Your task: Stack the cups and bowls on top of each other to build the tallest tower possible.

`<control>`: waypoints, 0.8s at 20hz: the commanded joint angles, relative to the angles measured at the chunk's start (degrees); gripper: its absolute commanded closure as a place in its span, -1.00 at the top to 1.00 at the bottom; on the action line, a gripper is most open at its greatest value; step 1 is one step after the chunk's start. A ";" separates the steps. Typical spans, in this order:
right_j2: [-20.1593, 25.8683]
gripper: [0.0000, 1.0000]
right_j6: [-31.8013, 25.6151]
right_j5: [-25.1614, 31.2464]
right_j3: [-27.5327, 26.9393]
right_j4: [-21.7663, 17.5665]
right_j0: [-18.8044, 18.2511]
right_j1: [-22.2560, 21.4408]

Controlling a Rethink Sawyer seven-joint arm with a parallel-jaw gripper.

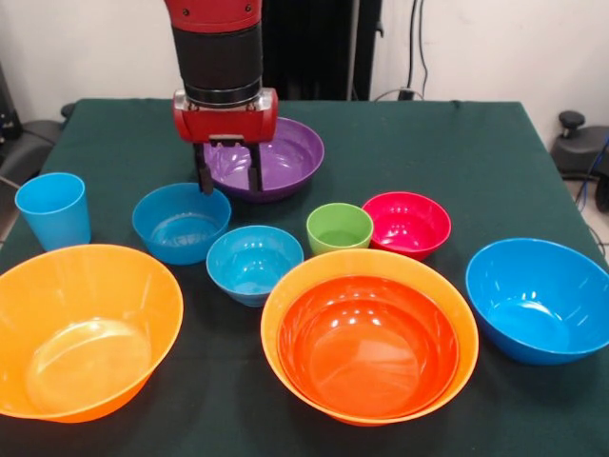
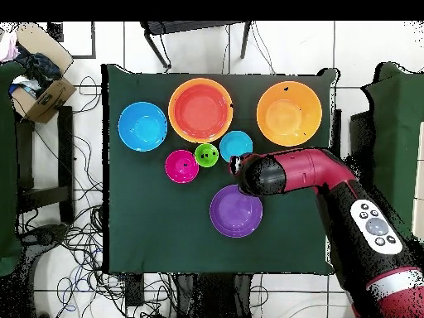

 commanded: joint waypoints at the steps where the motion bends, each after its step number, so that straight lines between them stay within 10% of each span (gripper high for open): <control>1: -2.45 1.00 -12.36 2.51 -2.80 -7.16 1.90 3.02; 16: -2.93 1.00 -11.76 1.32 -6.78 -11.38 1.97 7.42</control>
